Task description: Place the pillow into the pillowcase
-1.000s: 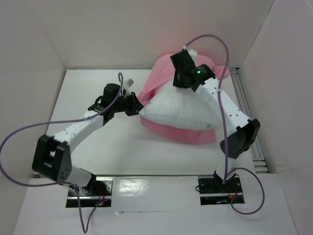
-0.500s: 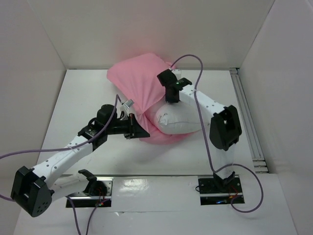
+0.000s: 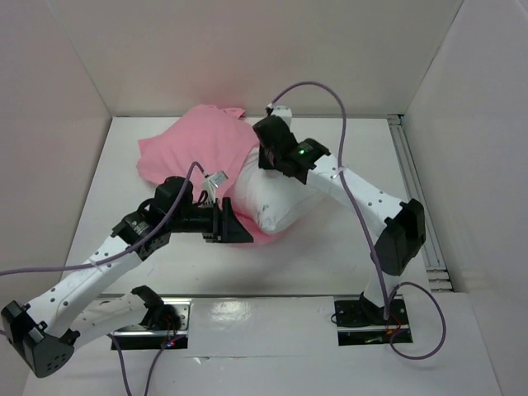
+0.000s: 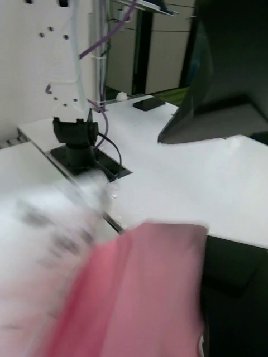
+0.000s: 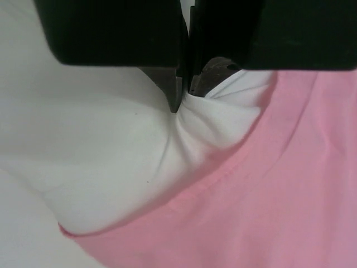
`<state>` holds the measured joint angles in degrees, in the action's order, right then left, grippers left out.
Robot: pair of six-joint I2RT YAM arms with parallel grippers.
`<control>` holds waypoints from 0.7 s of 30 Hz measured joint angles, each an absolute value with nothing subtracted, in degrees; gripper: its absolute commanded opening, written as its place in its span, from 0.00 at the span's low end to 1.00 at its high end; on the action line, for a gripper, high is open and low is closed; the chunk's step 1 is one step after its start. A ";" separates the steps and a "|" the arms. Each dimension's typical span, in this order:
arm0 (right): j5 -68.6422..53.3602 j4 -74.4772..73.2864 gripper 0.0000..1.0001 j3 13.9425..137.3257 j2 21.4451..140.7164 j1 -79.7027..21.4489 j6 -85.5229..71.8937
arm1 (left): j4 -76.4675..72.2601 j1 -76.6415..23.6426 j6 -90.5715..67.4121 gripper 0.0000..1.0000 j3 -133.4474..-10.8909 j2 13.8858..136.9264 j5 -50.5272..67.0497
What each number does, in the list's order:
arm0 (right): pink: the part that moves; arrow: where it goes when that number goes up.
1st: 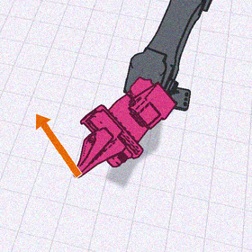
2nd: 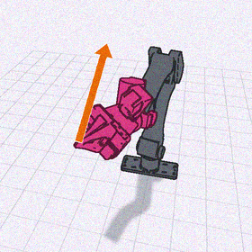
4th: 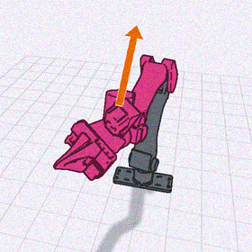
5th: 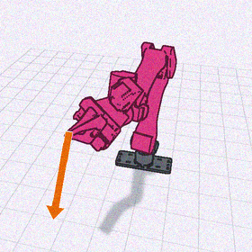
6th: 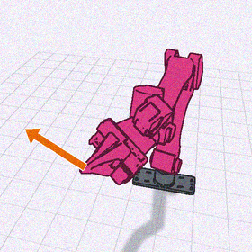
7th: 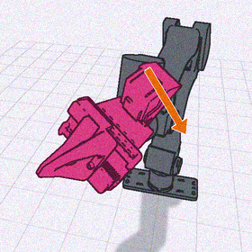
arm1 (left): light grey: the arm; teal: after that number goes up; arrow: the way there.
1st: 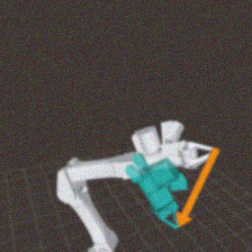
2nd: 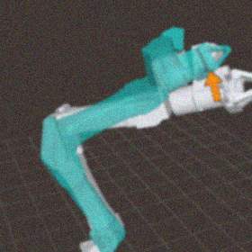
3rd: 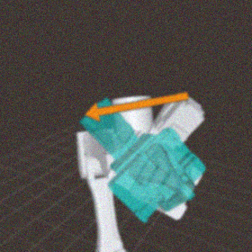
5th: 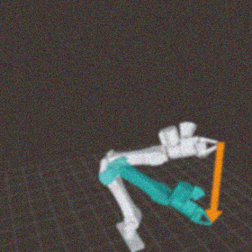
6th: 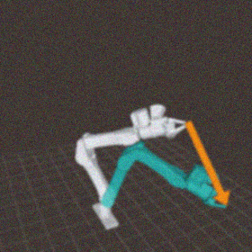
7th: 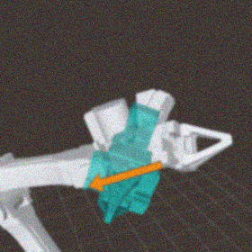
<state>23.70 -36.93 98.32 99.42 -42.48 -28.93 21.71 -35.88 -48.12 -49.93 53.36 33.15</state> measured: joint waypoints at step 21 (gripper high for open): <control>8.64 -36.82 0.94 61.25 61.87 -22.98 -38.48 | 50.57 -39.77 -35.88 0.81 -91.79 90.72 -25.26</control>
<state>8.64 -36.82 61.25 61.87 -22.98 -38.48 50.57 -39.77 -35.88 -91.79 90.72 -25.26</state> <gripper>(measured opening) 0.934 0.808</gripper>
